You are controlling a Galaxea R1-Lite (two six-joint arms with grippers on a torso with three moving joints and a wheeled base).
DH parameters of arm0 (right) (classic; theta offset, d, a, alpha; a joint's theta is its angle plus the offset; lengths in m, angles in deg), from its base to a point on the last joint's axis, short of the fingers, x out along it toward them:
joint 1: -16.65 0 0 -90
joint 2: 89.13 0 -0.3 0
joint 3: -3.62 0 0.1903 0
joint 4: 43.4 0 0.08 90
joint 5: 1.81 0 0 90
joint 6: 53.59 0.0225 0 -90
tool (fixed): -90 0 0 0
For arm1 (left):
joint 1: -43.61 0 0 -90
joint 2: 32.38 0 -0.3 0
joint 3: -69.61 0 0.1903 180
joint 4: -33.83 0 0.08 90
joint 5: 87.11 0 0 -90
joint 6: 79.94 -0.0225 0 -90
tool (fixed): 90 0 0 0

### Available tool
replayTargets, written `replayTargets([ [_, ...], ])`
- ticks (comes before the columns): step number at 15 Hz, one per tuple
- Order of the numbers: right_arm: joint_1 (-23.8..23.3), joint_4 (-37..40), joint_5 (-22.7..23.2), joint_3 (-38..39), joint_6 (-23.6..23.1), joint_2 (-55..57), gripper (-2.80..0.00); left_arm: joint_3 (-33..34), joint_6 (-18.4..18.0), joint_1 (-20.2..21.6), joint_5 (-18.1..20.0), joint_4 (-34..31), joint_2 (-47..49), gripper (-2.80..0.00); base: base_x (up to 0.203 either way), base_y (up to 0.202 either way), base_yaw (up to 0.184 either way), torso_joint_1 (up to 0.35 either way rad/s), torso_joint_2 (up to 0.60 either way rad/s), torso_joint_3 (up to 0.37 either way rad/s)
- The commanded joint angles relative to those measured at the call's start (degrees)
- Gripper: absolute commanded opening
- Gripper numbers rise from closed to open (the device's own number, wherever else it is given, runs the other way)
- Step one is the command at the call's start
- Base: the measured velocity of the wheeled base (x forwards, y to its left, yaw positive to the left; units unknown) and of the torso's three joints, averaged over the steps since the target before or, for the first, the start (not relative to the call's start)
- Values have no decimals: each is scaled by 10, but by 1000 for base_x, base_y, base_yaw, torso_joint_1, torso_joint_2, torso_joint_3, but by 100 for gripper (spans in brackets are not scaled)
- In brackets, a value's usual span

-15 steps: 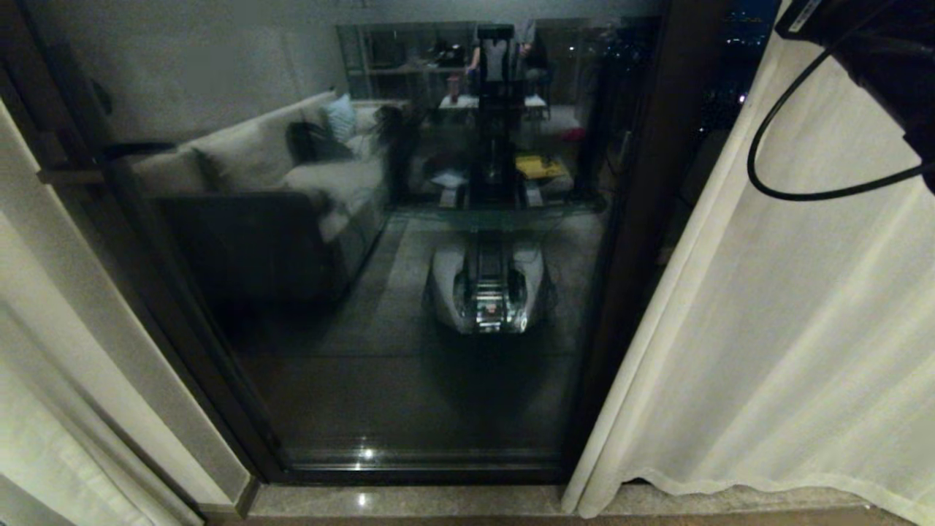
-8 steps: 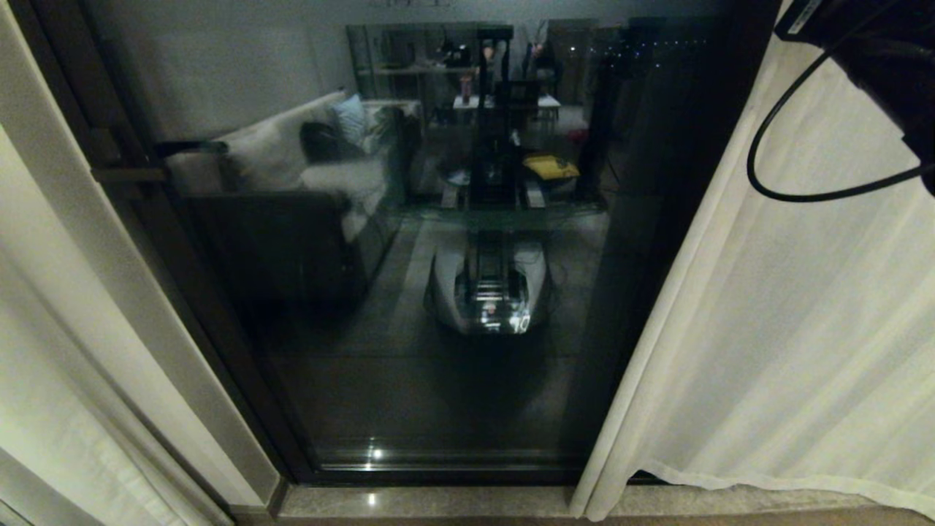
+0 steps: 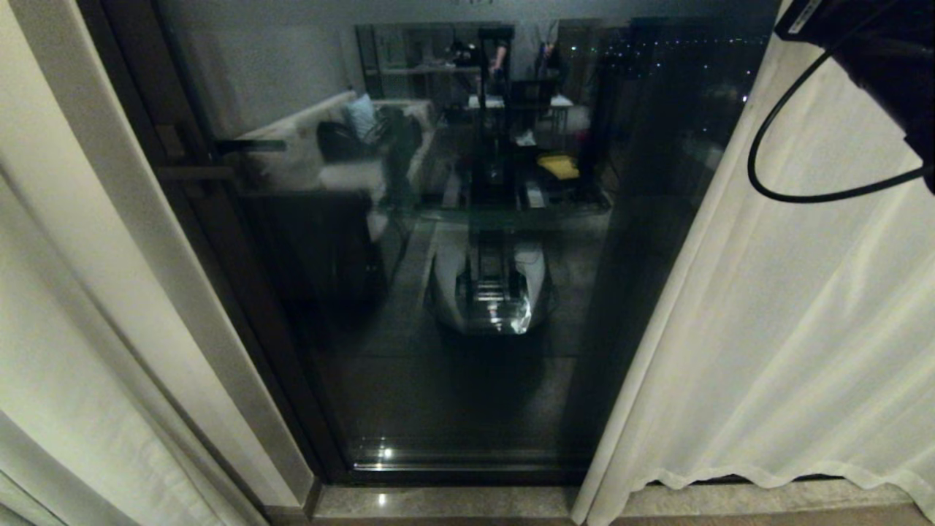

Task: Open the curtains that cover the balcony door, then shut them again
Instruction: Close the inner curtains on both sides

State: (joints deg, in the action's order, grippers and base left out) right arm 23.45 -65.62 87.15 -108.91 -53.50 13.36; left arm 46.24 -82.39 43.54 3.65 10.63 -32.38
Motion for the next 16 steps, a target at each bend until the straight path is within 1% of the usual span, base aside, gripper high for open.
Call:
replayTargets([
  [1, 0, -3, 0, 0, -5, -1, -280, 0, 0, 0, 0, 0, 0, -280, 0, 193, 0, -2, 7, 3],
  [4, 1, -4, 0, 0, -6, -3, -280, 0, 0, 0, 0, 0, 0, -280, 0, 178, 1, 5, 6, 3],
  [5, 1, -3, 0, 1, -6, -4, -280, 0, 0, 0, 0, 0, 0, -280, 0, 87, 1, 2, 1, 7],
  [14, 1, -5, 1, 14, -12, -19, -280, 0, 4, 0, 0, 0, 0, -280, 0, 0, 0, 0, 0, 0],
  [16, 14, -4, 1, 12, -17, -19, -280, 0, 3, 0, 0, 0, 0, -280, 0, 0, 0, 0, 0, 0],
])
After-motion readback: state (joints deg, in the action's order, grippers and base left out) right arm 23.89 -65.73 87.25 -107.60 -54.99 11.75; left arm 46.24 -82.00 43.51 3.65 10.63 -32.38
